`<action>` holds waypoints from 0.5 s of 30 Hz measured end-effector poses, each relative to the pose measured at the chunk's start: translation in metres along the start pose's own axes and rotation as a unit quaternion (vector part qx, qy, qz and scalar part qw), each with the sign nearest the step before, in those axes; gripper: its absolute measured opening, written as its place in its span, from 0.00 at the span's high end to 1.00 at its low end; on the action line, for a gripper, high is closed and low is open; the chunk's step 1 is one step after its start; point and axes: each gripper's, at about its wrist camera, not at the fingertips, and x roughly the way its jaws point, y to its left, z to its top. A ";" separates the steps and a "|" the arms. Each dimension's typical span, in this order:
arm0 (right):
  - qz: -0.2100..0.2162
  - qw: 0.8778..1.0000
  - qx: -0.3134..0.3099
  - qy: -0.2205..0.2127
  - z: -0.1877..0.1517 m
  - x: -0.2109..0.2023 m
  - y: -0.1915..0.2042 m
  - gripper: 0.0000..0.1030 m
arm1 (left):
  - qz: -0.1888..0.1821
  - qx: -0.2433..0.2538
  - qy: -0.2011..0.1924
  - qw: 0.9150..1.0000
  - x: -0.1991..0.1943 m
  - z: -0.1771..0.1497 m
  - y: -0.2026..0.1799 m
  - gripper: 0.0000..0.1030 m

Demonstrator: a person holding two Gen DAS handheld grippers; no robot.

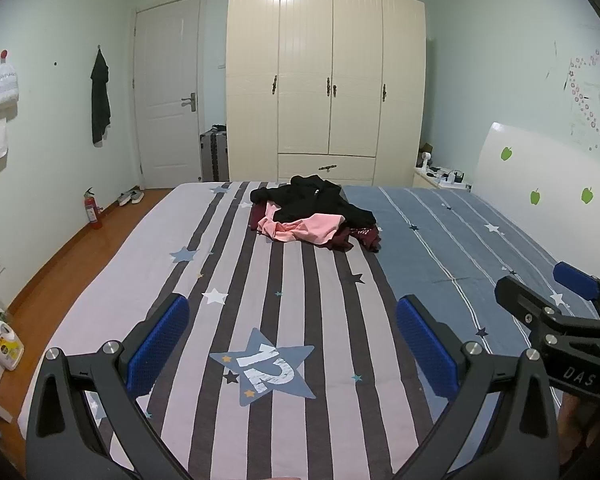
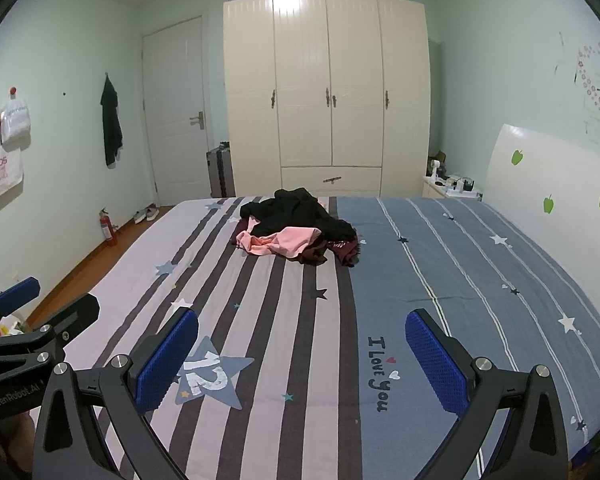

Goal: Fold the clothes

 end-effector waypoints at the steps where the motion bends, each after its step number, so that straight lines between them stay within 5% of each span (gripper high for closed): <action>1: 0.000 1.000 0.000 0.000 0.000 0.000 0.001 0.00 | 0.001 0.000 0.000 1.000 0.000 0.000 0.000 0.01; 15: 0.002 1.000 -0.001 -0.006 0.001 -0.005 -0.002 0.00 | 0.002 0.002 -0.008 1.000 -0.008 -0.001 -0.002 0.01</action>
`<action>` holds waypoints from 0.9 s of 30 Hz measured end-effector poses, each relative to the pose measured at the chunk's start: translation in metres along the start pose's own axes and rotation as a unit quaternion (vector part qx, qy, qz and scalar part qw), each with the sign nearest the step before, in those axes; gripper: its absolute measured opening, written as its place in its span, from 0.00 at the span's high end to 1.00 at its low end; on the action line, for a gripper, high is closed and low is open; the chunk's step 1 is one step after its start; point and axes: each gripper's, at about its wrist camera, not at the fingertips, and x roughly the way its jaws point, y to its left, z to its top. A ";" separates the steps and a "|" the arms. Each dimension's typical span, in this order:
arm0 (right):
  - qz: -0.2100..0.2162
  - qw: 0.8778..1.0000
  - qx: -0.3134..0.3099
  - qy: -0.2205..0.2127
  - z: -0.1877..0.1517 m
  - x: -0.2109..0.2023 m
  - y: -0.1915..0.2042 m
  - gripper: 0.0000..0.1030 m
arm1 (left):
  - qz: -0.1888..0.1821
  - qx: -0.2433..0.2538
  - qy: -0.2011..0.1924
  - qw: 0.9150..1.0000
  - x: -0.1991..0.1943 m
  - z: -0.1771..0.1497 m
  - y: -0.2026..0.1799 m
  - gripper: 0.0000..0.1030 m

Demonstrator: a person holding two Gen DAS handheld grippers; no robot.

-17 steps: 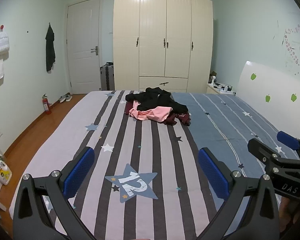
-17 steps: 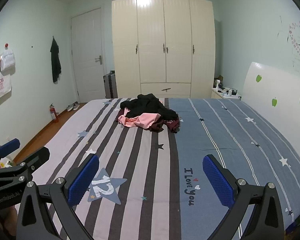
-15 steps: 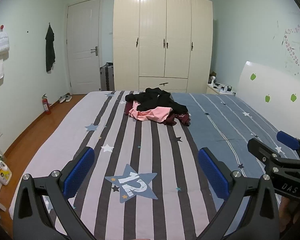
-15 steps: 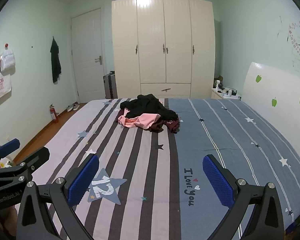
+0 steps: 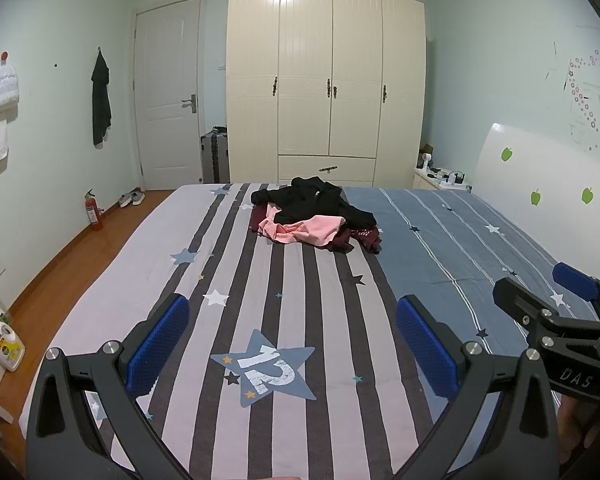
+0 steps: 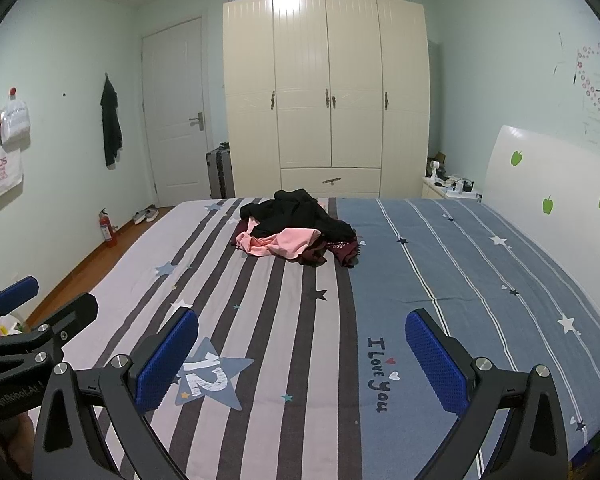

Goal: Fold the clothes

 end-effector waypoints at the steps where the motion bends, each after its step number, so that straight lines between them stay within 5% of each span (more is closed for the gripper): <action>1: 0.000 1.000 0.000 0.000 0.000 0.000 0.000 0.00 | 0.000 0.000 0.000 1.000 -0.001 0.000 0.000 0.01; 27: 0.000 1.000 -0.004 0.000 0.002 0.002 0.006 0.00 | 0.007 -0.002 -0.001 1.000 -0.005 0.004 0.000 0.01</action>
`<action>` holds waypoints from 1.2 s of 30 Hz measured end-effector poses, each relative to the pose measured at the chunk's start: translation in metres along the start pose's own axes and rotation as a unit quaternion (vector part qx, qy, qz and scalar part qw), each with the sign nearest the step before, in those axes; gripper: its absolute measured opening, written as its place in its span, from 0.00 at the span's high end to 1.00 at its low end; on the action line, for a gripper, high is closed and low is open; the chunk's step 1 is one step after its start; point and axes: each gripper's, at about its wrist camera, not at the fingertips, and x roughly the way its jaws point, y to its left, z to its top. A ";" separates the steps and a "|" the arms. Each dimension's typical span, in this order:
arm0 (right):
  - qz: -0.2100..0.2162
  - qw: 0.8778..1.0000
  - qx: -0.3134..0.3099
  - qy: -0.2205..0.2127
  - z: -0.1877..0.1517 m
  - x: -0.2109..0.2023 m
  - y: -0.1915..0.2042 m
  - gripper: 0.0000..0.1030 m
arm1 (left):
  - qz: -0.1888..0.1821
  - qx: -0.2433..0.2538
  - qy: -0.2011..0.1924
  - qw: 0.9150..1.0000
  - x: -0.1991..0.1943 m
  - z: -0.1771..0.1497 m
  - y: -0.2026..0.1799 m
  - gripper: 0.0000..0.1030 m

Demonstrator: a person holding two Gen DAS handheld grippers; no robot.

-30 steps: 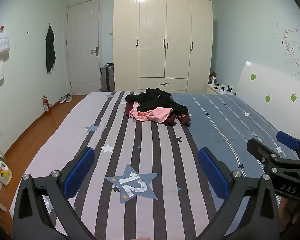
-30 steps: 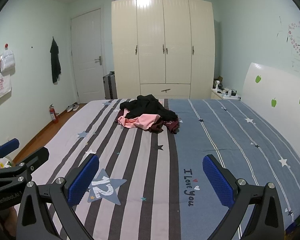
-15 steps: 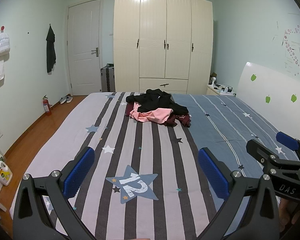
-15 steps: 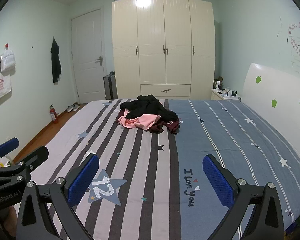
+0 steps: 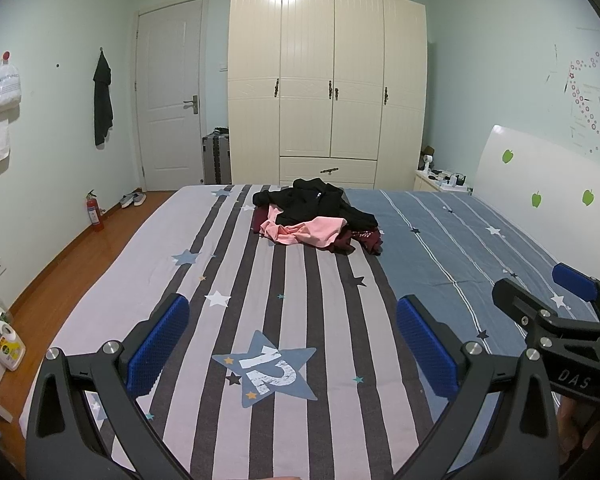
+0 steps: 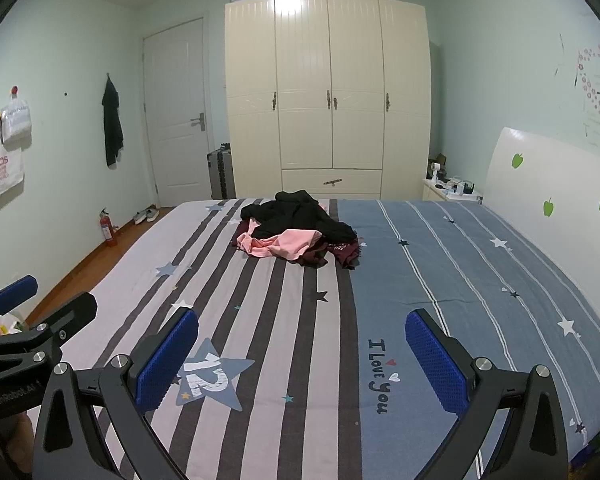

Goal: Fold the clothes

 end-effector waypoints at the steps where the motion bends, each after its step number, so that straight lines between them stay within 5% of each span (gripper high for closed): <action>1: 0.000 1.000 0.000 0.000 0.000 0.000 0.000 0.00 | 0.000 -0.001 0.000 1.000 0.000 0.000 0.000 0.01; 36: 0.018 1.000 0.001 -0.012 -0.015 0.000 -0.007 0.00 | 0.005 -0.015 -0.034 0.999 0.001 -0.017 0.012 0.01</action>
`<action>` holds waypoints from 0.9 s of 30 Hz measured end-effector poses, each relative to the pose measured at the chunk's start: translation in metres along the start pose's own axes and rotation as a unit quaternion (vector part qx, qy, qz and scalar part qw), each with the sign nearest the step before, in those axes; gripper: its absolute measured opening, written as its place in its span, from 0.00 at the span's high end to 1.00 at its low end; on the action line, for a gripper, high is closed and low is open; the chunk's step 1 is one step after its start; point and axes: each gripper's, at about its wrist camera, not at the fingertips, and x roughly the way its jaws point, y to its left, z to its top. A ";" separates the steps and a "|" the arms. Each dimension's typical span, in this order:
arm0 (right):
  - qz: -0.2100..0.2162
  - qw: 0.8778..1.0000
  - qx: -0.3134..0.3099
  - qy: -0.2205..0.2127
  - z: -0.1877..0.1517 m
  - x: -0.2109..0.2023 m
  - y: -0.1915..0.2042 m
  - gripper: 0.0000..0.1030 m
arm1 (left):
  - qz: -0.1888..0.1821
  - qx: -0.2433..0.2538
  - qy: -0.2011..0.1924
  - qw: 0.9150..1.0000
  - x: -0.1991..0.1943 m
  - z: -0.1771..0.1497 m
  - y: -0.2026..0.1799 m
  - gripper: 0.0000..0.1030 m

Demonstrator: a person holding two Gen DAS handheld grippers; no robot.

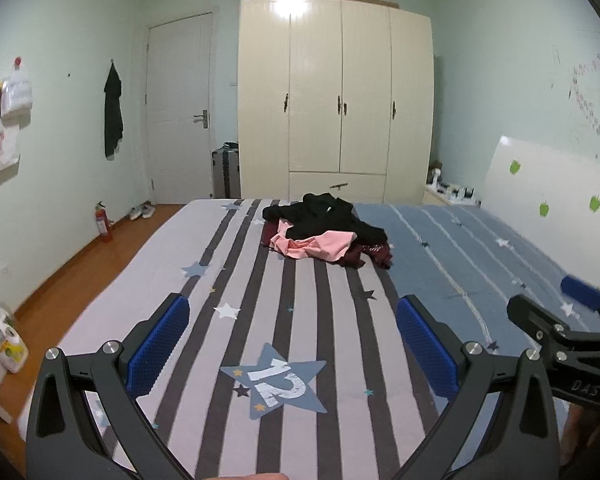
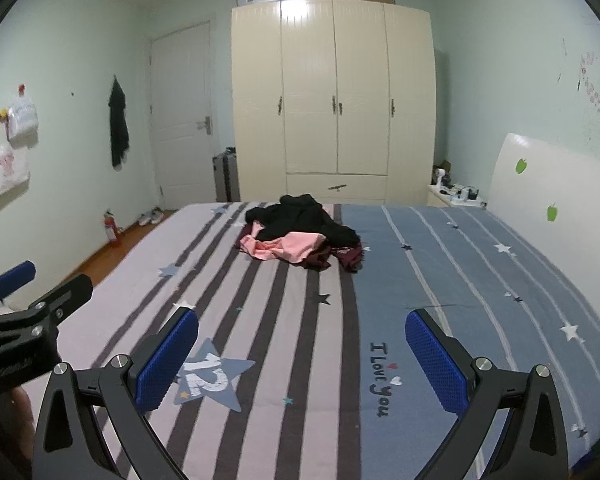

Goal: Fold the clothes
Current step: 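Move both grippers toward the clothes pile on the bed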

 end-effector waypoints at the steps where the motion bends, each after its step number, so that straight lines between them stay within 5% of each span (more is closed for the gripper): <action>1: 0.001 1.000 0.005 0.003 -0.003 0.002 -0.002 0.00 | -0.006 -0.001 0.003 1.000 0.003 -0.005 0.002 0.01; 9: -0.018 0.998 0.044 0.034 -0.037 0.057 -0.030 0.00 | -0.039 0.005 0.025 0.999 0.053 -0.042 0.015 0.01; 17: -0.026 0.997 0.057 0.054 -0.090 0.212 -0.057 0.00 | -0.087 -0.045 0.059 0.993 0.233 -0.111 0.035 0.01; 21: -0.042 0.998 0.030 0.044 -0.110 0.301 -0.061 0.00 | -0.073 -0.033 0.080 0.994 0.336 -0.143 0.039 0.14; 27: -0.035 0.996 0.042 0.073 -0.136 0.385 -0.073 0.00 | -0.063 -0.051 0.126 0.989 0.397 -0.169 0.039 0.15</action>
